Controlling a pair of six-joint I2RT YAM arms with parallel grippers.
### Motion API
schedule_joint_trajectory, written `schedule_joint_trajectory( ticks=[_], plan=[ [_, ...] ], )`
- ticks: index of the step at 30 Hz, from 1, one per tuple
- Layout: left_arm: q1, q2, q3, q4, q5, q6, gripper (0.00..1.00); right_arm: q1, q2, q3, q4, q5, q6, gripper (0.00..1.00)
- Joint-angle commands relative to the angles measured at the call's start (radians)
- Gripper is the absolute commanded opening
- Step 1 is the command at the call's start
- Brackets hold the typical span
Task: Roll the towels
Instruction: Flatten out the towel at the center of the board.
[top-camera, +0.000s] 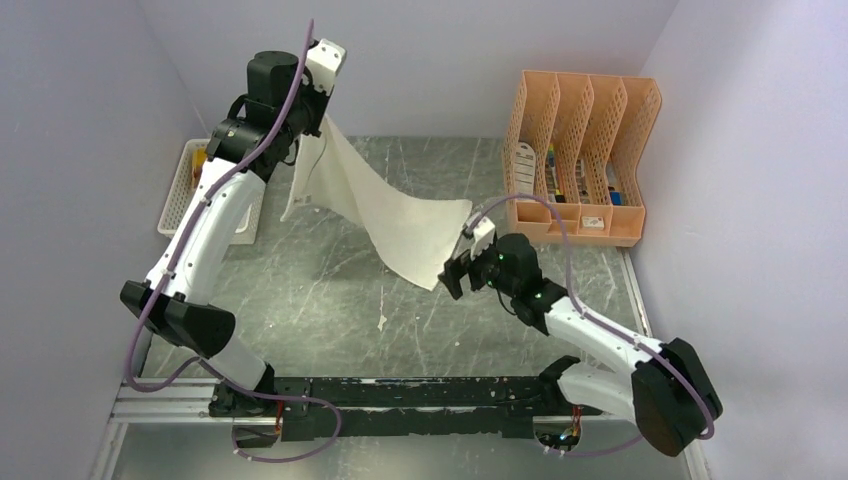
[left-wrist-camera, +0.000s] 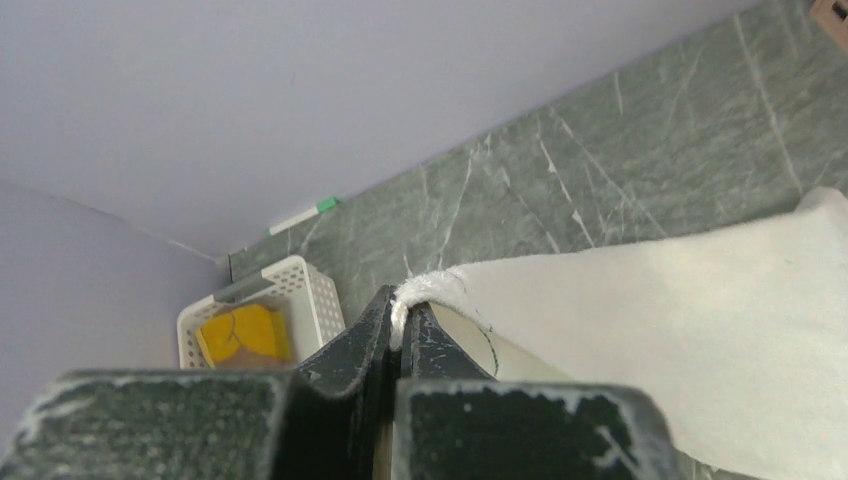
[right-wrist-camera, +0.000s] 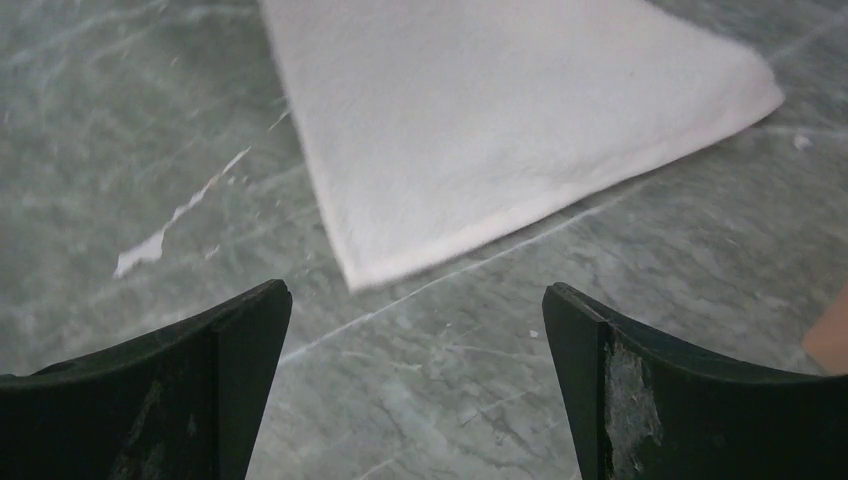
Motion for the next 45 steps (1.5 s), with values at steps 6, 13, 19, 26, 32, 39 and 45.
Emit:
schedule_joint_trajectory(
  ticks=[6, 13, 19, 26, 32, 39, 45],
  plan=[
    [0.109, -0.018, -0.088, 0.001, 0.129, 0.01, 0.07, 0.185, 0.154, 0.042, 0.004, -0.085, -0.436, 1.0],
    [0.157, -0.032, -0.138, 0.015, 0.177, 0.004, 0.07, 0.214, 0.314, 0.109, 0.002, -0.015, -0.534, 0.9],
    [0.193, -0.035, -0.156, 0.022, 0.209, 0.001, 0.07, 0.212, 0.409, 0.168, -0.062, -0.013, -0.552, 0.77],
    [0.211, -0.02, -0.146, 0.014, 0.221, 0.003, 0.07, 0.178, 0.529, 0.25, -0.14, -0.061, -0.521, 0.56],
    [0.23, -0.022, -0.148, 0.011, 0.229, 0.0, 0.07, 0.1, 0.604, 0.349, -0.276, -0.141, -0.462, 0.26],
    [0.257, -0.019, -0.145, 0.009, 0.232, -0.012, 0.07, 0.038, 0.562, 0.381, -0.314, -0.118, -0.397, 0.0],
    [0.283, -0.016, -0.135, 0.035, 0.264, -0.039, 0.07, -0.057, 0.27, 0.359, -0.068, -0.154, -0.193, 0.0]
  ],
)
